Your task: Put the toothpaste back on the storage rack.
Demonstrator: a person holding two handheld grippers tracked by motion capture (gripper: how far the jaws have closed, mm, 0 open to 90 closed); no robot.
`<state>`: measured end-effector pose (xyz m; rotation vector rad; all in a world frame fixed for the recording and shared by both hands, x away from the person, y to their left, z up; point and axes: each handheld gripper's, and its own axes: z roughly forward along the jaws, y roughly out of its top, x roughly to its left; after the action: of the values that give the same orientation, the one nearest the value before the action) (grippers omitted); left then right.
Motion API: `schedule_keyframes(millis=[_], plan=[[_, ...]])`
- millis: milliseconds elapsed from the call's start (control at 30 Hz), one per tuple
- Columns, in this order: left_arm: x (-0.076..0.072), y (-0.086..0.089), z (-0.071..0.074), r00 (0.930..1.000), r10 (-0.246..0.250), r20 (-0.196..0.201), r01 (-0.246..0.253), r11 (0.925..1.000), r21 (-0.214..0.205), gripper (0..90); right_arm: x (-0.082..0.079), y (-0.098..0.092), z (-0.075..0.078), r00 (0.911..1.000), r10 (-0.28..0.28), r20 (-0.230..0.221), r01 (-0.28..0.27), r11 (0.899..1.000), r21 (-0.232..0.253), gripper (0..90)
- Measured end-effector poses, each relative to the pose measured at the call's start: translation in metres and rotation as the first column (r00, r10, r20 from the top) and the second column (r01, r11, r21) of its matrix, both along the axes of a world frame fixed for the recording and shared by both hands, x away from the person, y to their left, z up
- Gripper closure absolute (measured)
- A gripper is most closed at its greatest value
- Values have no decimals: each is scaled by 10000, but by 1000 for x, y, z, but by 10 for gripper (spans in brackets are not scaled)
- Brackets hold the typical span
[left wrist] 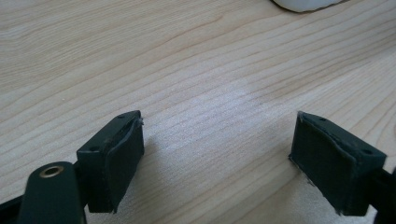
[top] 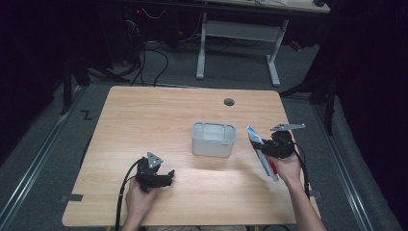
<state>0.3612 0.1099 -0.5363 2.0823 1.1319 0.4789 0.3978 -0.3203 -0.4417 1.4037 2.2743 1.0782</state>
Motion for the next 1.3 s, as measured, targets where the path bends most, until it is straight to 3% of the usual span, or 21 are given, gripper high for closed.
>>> schedule_keyframes(millis=[833, 1300], plan=[[0, 0, 0, 10000, 2, 6, -2, 10000, 2, 176, -5, 24, 23, 9938, 1015, 447, -1028, 9943, 281, 713], [0, 0, 0, 10000, -30, -2, 30, 10000, 8, 176, -1, 46, 50, 9798, 1638, 1145, -1710, 9837, 563, 712]])
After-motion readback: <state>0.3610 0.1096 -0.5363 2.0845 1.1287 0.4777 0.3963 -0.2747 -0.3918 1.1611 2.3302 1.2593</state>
